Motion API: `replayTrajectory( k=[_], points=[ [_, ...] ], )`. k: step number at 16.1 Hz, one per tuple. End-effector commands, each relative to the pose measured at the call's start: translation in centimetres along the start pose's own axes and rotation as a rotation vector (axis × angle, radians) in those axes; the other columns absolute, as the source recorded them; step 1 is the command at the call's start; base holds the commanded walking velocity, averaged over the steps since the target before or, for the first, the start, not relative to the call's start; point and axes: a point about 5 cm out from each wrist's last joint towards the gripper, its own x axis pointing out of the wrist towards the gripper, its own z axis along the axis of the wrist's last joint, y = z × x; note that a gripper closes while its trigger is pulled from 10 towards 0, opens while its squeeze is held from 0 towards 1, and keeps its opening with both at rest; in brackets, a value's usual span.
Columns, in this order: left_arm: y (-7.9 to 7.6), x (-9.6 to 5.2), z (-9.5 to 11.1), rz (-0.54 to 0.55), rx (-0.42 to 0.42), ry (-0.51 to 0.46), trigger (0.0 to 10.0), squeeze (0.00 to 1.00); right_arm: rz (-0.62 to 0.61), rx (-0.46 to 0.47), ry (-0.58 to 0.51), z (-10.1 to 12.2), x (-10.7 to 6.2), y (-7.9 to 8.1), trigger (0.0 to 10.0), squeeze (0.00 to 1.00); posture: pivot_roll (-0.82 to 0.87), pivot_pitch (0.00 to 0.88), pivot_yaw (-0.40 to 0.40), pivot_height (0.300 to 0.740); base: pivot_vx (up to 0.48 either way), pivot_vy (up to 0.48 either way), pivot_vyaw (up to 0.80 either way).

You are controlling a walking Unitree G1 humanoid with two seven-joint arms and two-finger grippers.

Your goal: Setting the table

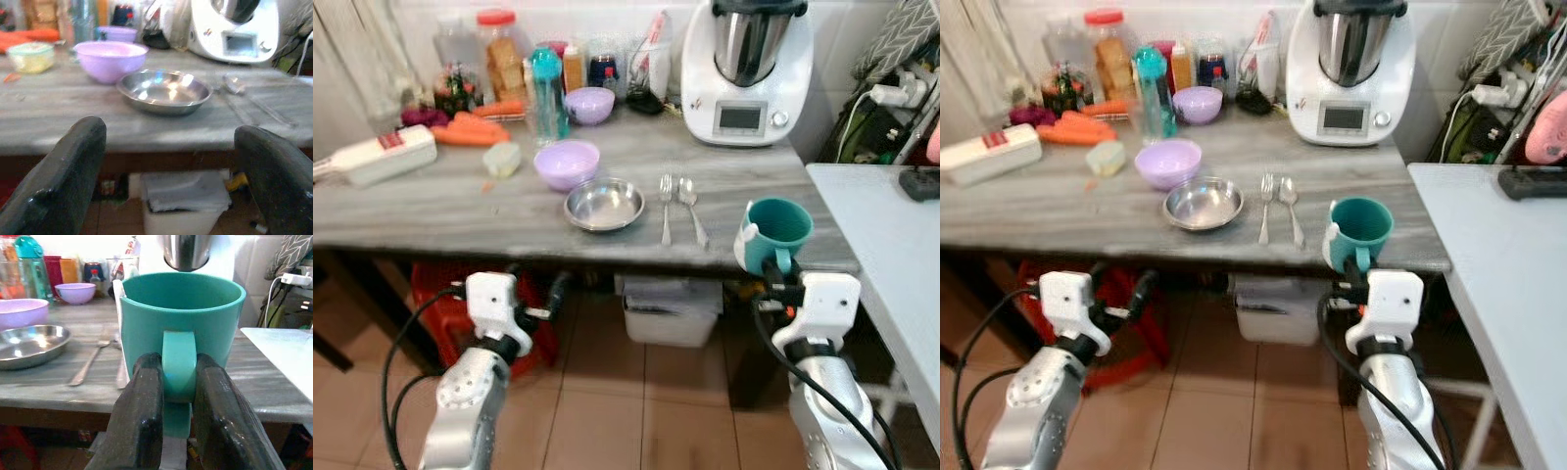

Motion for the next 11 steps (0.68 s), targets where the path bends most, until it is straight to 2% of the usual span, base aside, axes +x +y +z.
replayTrajectory(
  k=[1, 5, 11],
  points=[
    [0.34, -0.04, 0.44, 0.008, 0.025, 0.001, 10.0, 0.0, 0.007, 0.009, -0.044, 1.16, 0.32, 0.32, 10.0, 0.0, -0.02, 0.0, 0.029, 0.74, 0.345, 0.0, 0.5],
    [0.04, 0.07, 0.6, -0.004, 0.02, 0.002, 10.0, 0.0, 0.022, 0.014, -0.048, 1.3, 0.47, 0.85, 10.0, 0.0, -0.02, 0.0, 0.029, 0.74, 0.342, 0.0, 0.53],
    [-0.13, -0.02, 0.52, -0.011, 0.019, 0.009, 10.0, 0.0, 0.019, 0.034, -0.045, 1.32, 0.7, 1.04, 10.0, 0.0, -0.02, 0.0, 0.025, 0.74, 0.337, 0.0, 0.0]
  ],
)
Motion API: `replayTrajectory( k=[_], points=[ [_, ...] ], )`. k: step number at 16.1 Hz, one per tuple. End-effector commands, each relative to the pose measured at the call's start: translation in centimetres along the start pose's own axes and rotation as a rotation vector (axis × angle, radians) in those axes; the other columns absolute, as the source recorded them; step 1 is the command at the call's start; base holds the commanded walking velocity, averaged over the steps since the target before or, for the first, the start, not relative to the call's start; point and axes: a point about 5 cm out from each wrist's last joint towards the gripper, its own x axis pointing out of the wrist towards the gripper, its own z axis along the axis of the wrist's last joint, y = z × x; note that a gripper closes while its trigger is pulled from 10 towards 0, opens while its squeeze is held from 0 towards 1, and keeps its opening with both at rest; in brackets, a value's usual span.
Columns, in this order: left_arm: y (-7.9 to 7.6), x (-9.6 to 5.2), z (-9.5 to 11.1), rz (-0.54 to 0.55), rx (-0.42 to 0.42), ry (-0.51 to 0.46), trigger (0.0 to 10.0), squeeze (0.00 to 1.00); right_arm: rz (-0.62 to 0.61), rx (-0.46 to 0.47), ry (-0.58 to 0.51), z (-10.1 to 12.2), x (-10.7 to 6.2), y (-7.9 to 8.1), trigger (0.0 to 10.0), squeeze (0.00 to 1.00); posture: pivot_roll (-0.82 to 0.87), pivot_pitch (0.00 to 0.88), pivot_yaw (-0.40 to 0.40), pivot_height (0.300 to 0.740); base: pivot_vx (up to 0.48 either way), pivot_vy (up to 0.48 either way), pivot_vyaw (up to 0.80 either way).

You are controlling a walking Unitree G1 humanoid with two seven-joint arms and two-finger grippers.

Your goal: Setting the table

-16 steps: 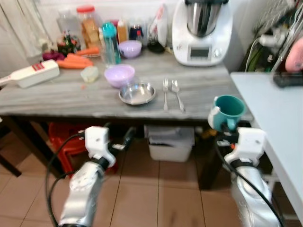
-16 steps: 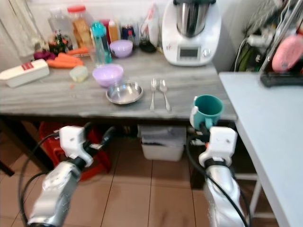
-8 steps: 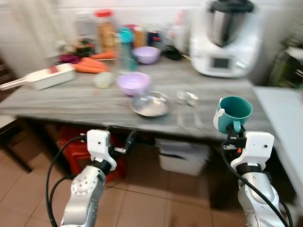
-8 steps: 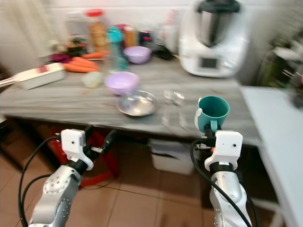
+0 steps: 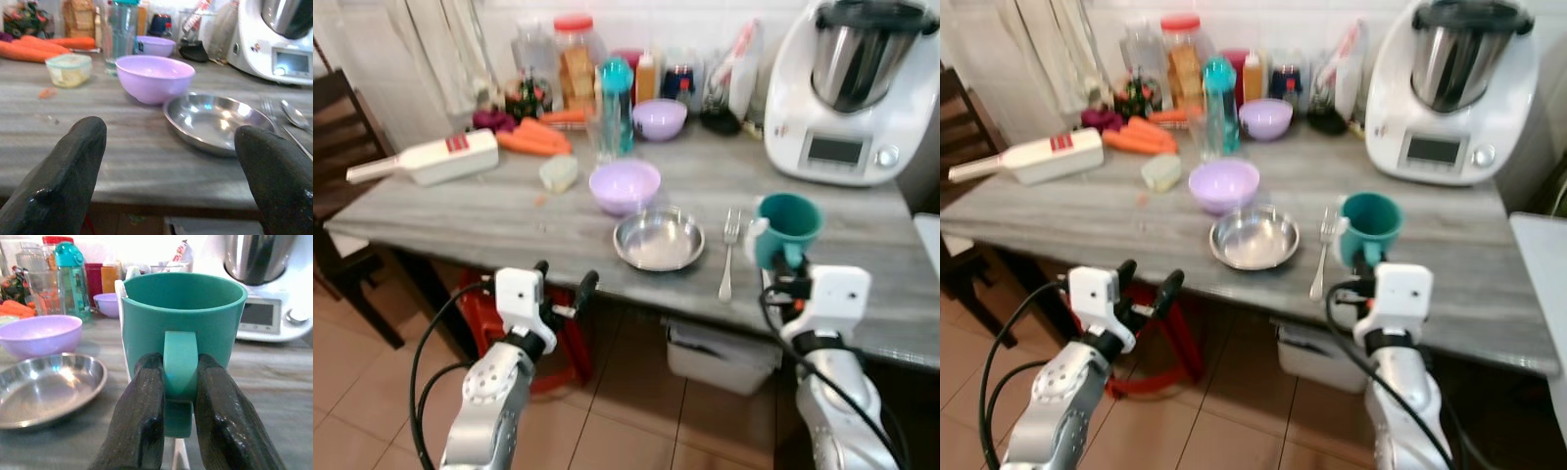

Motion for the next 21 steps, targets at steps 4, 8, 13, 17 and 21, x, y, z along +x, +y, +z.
replayTrajectory(
  k=[4, 8, 13, 17, 21],
  points=[
    [0.6, -0.3, 0.3, 0.014, 0.021, 0.003, 10.0, 0.0, 0.027, 0.022, -0.035, 0.8, 0.5, 0.8, 10.0, 0.0, -0.02, 0.0, 0.021, 0.74, 0.322, 0.0, -0.39],
    [0.5, -0.5, 0.3, 0.009, 0.009, 0.001, 10.0, 0.0, 0.034, 0.019, -0.041, 1.1, 0.9, 1.0, 10.0, 0.0, -0.01, 0.0, 0.018, 0.74, 0.307, 0.0, 0.0],
    [0.2, -1.6, 0.4, -0.06, 0.01, 0.007, 10.0, 0.0, 0.087, 0.017, -0.048, 1.5, 2.2, 1.4, 10.0, 0.0, -0.02, 0.0, 0.016, 0.74, 0.0, 0.0, 0.0],
    [-0.6, -3.3, 0.1, -0.251, 0.003, 0.065, 10.0, 0.0, 0.167, -0.009, -0.038, 1.5, 4.3, 1.7, 10.0, 0.0, 0.0, 0.0, -0.001, 0.74, 0.0, 0.0, 0.0],
    [-1.2, -4.1, 0.0, -0.339, -0.012, 0.091, 10.0, 0.0, 0.222, -0.01, -0.012, 1.3, 6.2, 2.0, 10.0, 0.0, 0.0, 0.003, -0.01, 0.74, 0.0, 0.0, 0.0]
  ],
)
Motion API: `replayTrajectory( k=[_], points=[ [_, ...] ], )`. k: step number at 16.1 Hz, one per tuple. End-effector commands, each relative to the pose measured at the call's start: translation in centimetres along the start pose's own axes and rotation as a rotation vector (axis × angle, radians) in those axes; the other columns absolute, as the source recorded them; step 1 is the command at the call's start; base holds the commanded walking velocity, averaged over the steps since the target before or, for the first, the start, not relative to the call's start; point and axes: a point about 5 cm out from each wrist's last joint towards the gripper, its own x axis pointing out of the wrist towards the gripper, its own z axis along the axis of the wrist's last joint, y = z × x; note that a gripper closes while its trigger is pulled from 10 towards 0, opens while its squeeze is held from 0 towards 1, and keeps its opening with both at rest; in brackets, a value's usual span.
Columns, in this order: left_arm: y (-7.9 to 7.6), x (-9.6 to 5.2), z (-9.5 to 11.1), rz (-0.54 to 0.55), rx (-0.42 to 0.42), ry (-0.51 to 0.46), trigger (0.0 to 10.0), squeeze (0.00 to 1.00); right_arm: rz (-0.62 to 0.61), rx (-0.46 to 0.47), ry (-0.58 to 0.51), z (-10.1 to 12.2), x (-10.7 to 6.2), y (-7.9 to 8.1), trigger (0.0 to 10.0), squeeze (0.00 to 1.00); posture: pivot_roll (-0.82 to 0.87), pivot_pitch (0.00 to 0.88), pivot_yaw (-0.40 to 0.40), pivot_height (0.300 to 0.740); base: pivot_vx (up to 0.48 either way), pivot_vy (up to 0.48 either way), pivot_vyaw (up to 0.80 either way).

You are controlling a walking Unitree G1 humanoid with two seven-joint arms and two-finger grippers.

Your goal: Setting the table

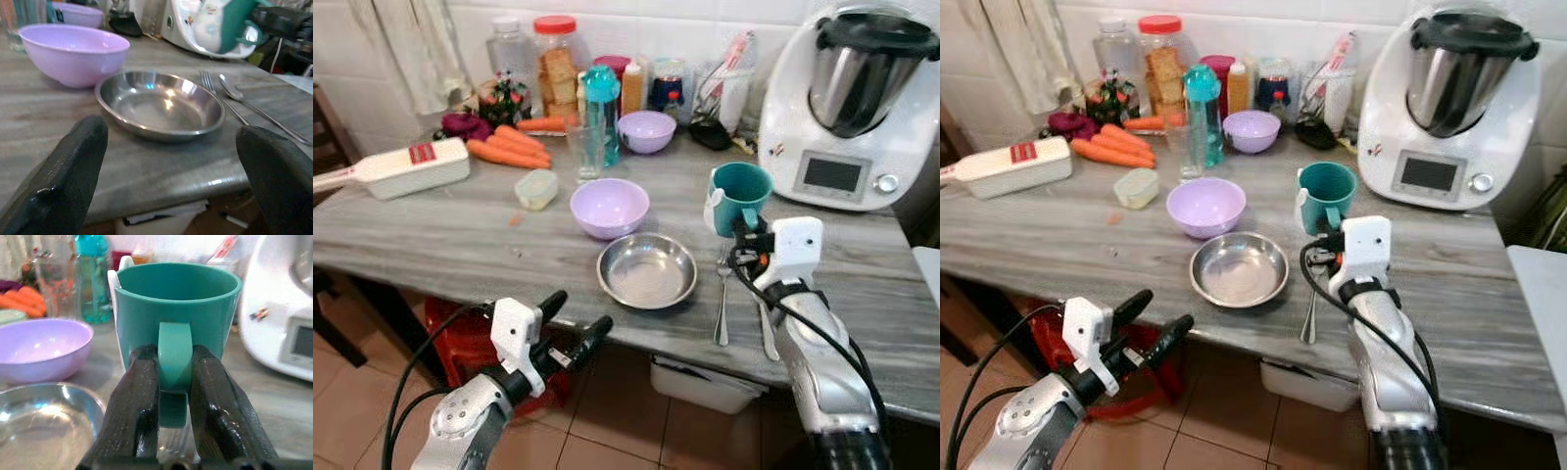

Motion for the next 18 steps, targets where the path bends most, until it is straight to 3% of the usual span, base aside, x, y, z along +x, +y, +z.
replayTrajectory(
  k=[1, 9, 18],
  points=[
    [-0.4, 0.0, 0.5, -0.038, 0.015, -0.007, 10.0, 0.0, 0.016, 0.003, -0.015, 0.5, 0.8, -0.1, 10.0, 0.0, 0.01, 0.008, -0.013, 0.74, 0.0, 0.0, 0.0],
    [-1.2, -0.6, 0.4, -0.058, -0.016, 0.0, 10.0, 0.0, 0.082, -0.025, 0.005, -0.1, 4.4, 0.1, 10.0, 0.0, 0.03, 0.051, -0.021, 0.74, 0.0, 0.0, 0.0],
    [-2.1, -0.5, 1.4, -0.096, -0.017, -0.001, 10.0, 0.0, 0.098, -0.009, 0.045, -1.4, 5.6, -1.3, 10.0, 0.0, 0.06, 0.077, -0.014, 0.74, 0.0, 0.0, 0.0]
  ],
)
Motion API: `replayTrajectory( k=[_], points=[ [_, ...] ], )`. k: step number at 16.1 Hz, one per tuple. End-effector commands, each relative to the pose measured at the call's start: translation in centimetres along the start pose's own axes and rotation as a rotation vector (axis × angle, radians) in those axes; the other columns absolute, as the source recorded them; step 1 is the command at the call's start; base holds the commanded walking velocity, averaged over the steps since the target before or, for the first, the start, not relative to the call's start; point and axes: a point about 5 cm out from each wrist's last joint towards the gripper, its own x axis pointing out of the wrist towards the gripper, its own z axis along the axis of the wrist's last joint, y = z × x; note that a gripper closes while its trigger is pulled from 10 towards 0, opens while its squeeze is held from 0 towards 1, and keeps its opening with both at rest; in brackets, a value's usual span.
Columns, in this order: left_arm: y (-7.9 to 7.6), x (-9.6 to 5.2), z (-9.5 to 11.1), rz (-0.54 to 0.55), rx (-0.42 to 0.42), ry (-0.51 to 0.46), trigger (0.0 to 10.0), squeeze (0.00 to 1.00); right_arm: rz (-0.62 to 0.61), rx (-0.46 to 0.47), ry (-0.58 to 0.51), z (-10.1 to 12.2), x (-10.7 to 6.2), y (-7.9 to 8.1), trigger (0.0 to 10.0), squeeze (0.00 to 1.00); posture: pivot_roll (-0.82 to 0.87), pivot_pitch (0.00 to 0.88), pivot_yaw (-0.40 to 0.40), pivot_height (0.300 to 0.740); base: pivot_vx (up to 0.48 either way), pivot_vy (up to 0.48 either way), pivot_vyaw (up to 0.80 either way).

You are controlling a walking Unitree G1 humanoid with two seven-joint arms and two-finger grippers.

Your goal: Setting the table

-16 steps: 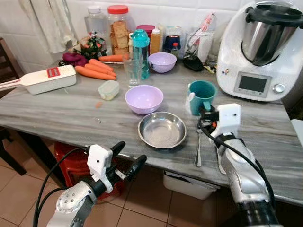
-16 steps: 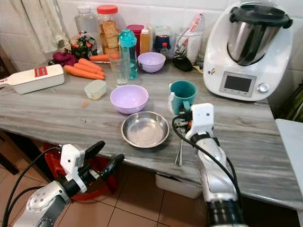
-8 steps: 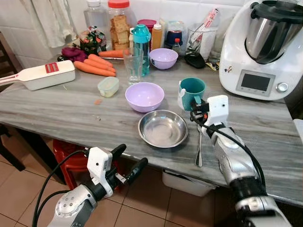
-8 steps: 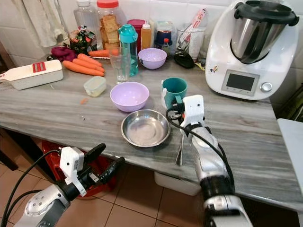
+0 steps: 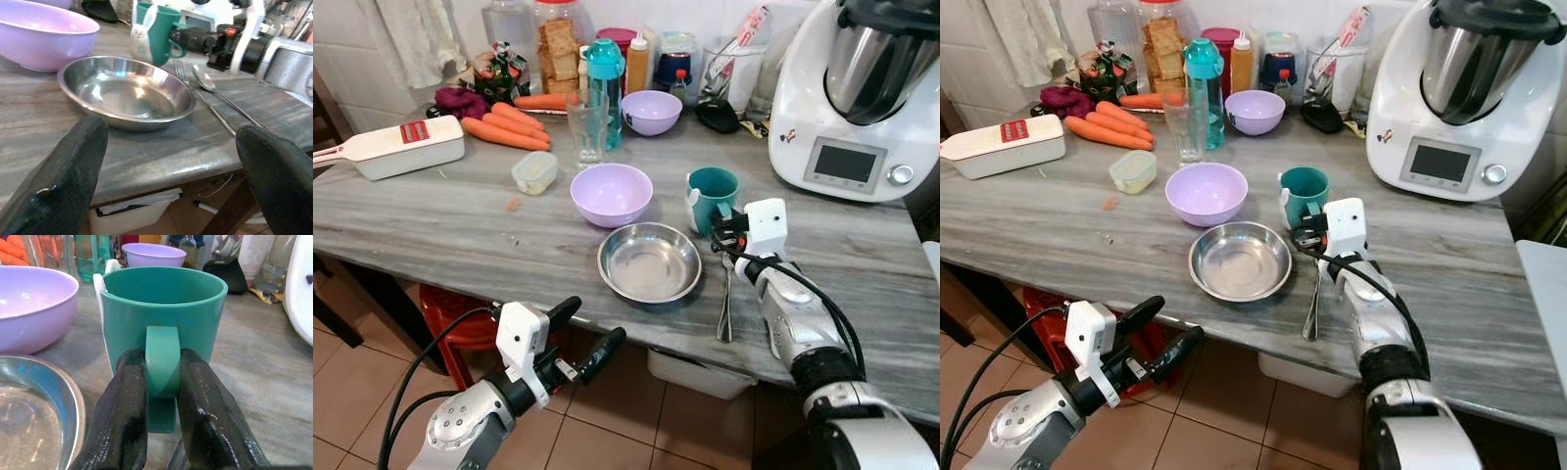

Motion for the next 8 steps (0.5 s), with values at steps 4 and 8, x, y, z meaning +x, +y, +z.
replayTrajectory(
  k=[4, 8],
  points=[
    [-0.31, 0.1, 0.73, -0.006, 0.017, -0.001, 10.0, 0.0, 0.023, 0.008, -0.02, 0.26, 0.34, -0.19, 10.0, 0.7, 0.07, 0.075, -0.013, 0.74, 0.0, 0.0, 0.0],
    [-0.25, 0.37, 0.95, 0.001, 0.019, -0.002, 10.0, 0.0, 0.058, 0.03, -0.045, 0.12, 0.43, 0.45, 10.0, 1.0, 0.07, 0.065, -0.01, 0.74, 0.0, 0.0, 0.0]
  ],
)
